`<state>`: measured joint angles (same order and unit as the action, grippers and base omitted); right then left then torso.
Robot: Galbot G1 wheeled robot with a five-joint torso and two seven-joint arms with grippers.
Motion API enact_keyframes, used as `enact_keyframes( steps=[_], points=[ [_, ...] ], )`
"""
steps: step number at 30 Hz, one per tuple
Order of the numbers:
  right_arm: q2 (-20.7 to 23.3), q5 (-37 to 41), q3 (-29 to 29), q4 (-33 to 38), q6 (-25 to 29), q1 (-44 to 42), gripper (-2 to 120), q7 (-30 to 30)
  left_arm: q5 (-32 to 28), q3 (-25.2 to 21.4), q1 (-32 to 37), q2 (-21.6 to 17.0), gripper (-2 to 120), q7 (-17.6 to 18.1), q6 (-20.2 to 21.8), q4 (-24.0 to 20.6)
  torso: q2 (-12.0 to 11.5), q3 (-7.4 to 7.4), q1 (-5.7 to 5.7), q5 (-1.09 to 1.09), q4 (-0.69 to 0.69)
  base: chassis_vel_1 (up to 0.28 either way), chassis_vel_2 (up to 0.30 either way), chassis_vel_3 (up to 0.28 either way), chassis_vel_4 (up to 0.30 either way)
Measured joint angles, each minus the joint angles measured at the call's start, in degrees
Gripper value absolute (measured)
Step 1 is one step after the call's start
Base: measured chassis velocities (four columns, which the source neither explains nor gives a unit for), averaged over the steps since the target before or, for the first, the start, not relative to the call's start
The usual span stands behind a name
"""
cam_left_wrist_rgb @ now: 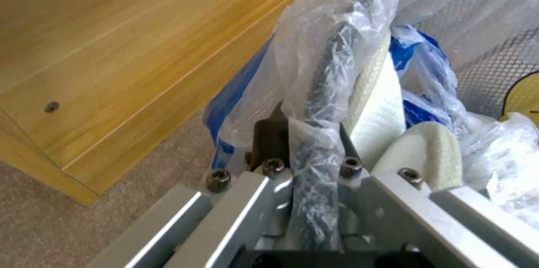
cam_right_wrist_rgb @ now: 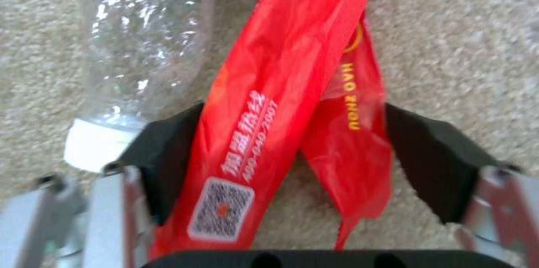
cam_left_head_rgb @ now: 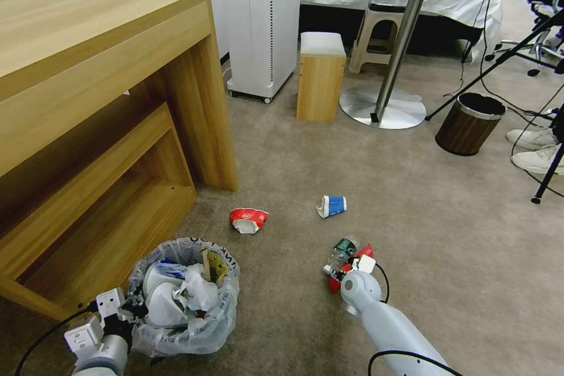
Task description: Pick up the trash bin and place the garbage on the floor into it.
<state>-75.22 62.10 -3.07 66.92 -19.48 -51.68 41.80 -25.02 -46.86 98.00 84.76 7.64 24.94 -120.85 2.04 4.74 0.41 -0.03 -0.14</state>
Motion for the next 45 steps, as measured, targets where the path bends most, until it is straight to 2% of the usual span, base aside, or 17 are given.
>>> enact_keyframes(
  steps=[3, 4, 11, 13, 15, 17, 18, 20, 25, 31, 33, 35, 37, 38, 40, 41, 45],
  points=[
    [0.31, -1.19, 0.13, -0.02, 0.52, -0.5, 59, -0.43, 0.06, 0.08, -0.14, 0.03, 1, -0.07, -0.09, 0.12, 0.0, 0.0, 0.0, -0.01, 0.0, 0.0, 0.0, 0.0, 0.0],
    [0.31, -1.19, 0.13, -0.02, 0.52, -0.5, 59, -0.43, 0.06, 0.08, -0.14, 0.03, 1, -0.07, -0.09, 0.12, 0.0, 0.0, 0.0, -0.01, 0.0, 0.0, 0.0, 0.0, 0.0],
    [0.87, -1.94, 0.12, 1.15, 0.56, -1.29, 36, -0.51, 0.41, 0.4, -0.44, 0.21, 1, -0.17, -0.34, 0.63, 0.0, 0.0, 0.0, 0.02, 0.0, 0.0, 0.0, 0.0, 0.0],
    [1.34, -2.21, 0.22, 2.04, 0.33, -1.54, 24, -0.56, 0.65, 0.59, -0.7, 0.41, 1, -0.2, -0.46, 0.91, 0.0, 0.0, 0.0, 0.02, 0.01, 0.0, 0.0, 0.0, 0.0],
    [1.47, -2.26, 0.26, 2.27, 0.24, -1.61, 22, -0.57, 0.7, 0.61, -0.75, 0.44, 1, -0.2, -0.48, 0.96, 0.0, 0.0, 0.0, 0.02, 0.01, 0.0, 0.0, 0.0, 0.0],
    [1.88, -2.33, 0.33, 2.88, -0.16, -1.83, 10, -0.75, 0.77, 0.72, -1.0, 0.48, 1, -0.22, -0.51, 1.11, 0.0, 0.0, 0.0, 0.0, 0.01, 0.0, 0.0, 0.0, 0.0],
    [1.88, -2.33, 0.33, 2.88, -0.16, -1.83, 10, -0.75, 0.77, 0.72, -1.0, 0.48, 1, -0.22, -0.51, 1.11, 0.0, 0.0, 0.0, 0.0, 0.01, 0.0, 0.0, 0.0, 0.0],
    [1.9, -2.88, 0.49, 2.46, -0.24, -2.03, 1, -1.11, 0.69, 0.73, -1.24, 0.44, 1, -0.23, -0.51, 1.16, 0.0, 0.0, 0.0, 0.0, 0.01, 0.0, 0.0, 0.0, 0.0],
    [2.34, -3.28, 0.59, 3.36, -0.16, -2.87, 0, -2.06, 0.5, 0.59, -1.31, 0.19, 1, -0.23, -0.45, 1.18, 0.0, 0.0, 0.0, 0.0, 0.0, 0.0, 0.0, 0.0, 0.0],
    [5.11, -3.44, 0.42, 10.72, 1.26, -5.5, 0, -6.21, 0.45, 0.54, -1.33, 0.11, 1, -0.2, -0.39, 1.2, 0.0, 0.0, 0.0, 0.0, 0.0, 0.0, 0.0, 0.0, 0.0],
    [7.49, -3.45, -0.04, 16.64, 2.46, -7.62, 0, -8.35, 0.45, 0.54, -1.36, 0.1, 1, -0.18, -0.38, 1.27, 0.0, 0.0, 0.0, 0.0, -0.01, 0.0, 0.0, 0.0, 0.0],
    [7.78, -3.45, -0.09, 17.38, 2.58, -7.86, 0, -8.59, 0.45, 0.54, -1.36, 0.1, 1, -0.18, -0.38, 1.28, 0.0, 0.0, 0.0, 0.0, -0.02, 0.0, 0.0, 0.0, 0.0],
    [10.19, -3.43, -0.18, 23.4, 3.78, -9.4, 0, -10.07, 0.46, 0.59, -1.37, 0.09, 1, -0.17, -0.34, 1.3, 0.0, 0.0, 0.0, 0.01, -0.01, 0.0, 0.0, 0.0, 0.0],
    [10.19, -3.43, -0.18, 23.4, 3.78, -9.4, 0, -10.07, 0.46, 0.59, -1.37, 0.09, 1, -0.17, -0.34, 1.3, 0.0, 0.0, 0.0, 0.01, -0.01, 0.0, 0.0, 0.0, 0.0],
    [14.88, -3.64, 0.71, 34.93, 6.38, -10.83, 0, -12.83, 0.51, 0.74, -1.41, 0.08, 1, -0.15, -0.2, 1.29, 0.0, -0.01, 0.0, 0.0, 0.0, 0.0, 0.0, 0.0, 0.0],
    [14.88, -3.64, 0.71, 34.93, 6.38, -10.83, 0, -12.83, 0.51, 0.74, -1.41, 0.08, 1, -0.15, -0.2, 1.29, 0.0, -0.01, 0.0, 0.0, 0.0, 0.0, 0.0, 0.0, 0.0],
    [19.37, -4.97, 6.73, 45.3, 10.62, -7.07, 0, -16.63, 0.52, 0.8, -1.21, 0.09, 1, -0.14, 0.03, 0.74, 0.0, -0.01, 0.0, -0.01, 0.0, 0.0, 0.0, 0.0, 0.0]
  ],
)
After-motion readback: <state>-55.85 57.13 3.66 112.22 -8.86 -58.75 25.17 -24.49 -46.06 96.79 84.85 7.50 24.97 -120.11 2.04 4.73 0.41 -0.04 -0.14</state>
